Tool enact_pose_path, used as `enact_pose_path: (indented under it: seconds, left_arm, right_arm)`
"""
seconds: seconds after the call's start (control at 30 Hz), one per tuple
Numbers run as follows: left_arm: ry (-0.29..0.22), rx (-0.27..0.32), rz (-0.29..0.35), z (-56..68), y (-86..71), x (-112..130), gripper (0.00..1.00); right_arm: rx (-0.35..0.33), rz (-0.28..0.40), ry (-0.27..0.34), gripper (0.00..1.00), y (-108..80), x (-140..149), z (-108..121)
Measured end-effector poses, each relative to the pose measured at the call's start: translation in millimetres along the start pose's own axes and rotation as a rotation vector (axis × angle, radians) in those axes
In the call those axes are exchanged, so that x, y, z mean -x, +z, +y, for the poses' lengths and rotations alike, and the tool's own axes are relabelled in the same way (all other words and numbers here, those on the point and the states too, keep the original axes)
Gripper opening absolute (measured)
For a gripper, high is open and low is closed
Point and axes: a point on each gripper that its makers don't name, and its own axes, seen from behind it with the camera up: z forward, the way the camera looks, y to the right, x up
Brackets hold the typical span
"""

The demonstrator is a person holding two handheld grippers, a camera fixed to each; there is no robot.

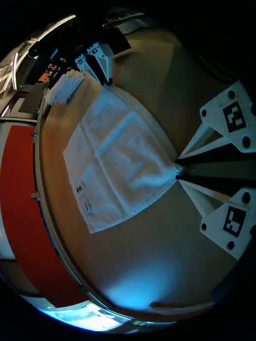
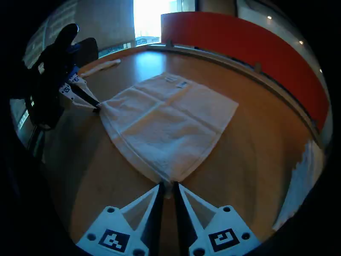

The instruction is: Fold towel

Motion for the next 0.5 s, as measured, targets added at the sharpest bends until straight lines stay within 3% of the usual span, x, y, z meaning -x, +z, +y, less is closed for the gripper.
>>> enact_pose_path:
  seconds: [0.5]
  left_arm:
    - [-0.023, -0.001, 0.028, 1.4, -27.5, -25, 0.17]
  right_arm:
    - [0.030, 0.050, -0.006, 0.17, -30.2, -31, 6]
